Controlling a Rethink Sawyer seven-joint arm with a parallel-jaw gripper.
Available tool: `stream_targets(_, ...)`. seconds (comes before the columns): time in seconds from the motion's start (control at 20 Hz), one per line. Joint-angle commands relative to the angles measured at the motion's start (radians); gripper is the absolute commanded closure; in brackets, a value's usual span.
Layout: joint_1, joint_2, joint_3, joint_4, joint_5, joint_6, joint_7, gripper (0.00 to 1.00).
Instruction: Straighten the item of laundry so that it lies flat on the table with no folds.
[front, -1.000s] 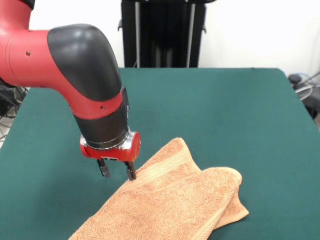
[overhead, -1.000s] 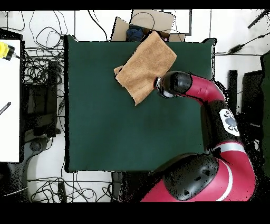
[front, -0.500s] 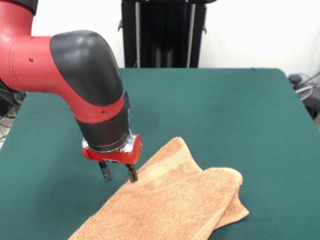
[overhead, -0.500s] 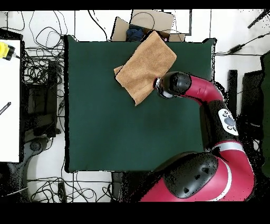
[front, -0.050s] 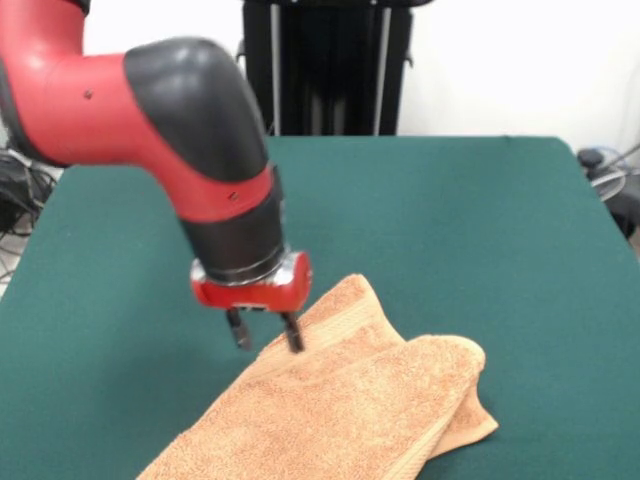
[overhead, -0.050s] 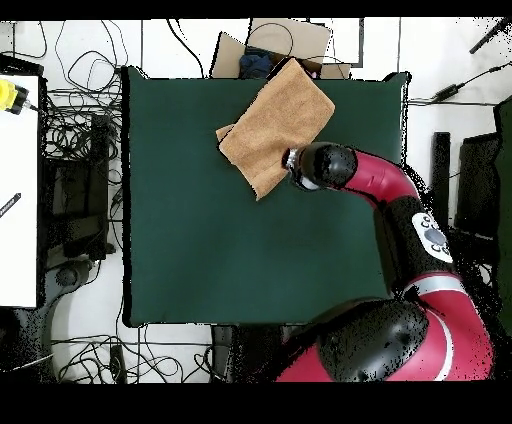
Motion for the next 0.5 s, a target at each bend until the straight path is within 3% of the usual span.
stream_targets(0.05, 0.007, -0.103, 0.111, 0.26, 0.068, -0.116, 0.219, 0.0)
stream_targets(0.5, 0.055, -0.112, 0.055, 0.234, 0.123, -0.104, 0.162, 0.0)
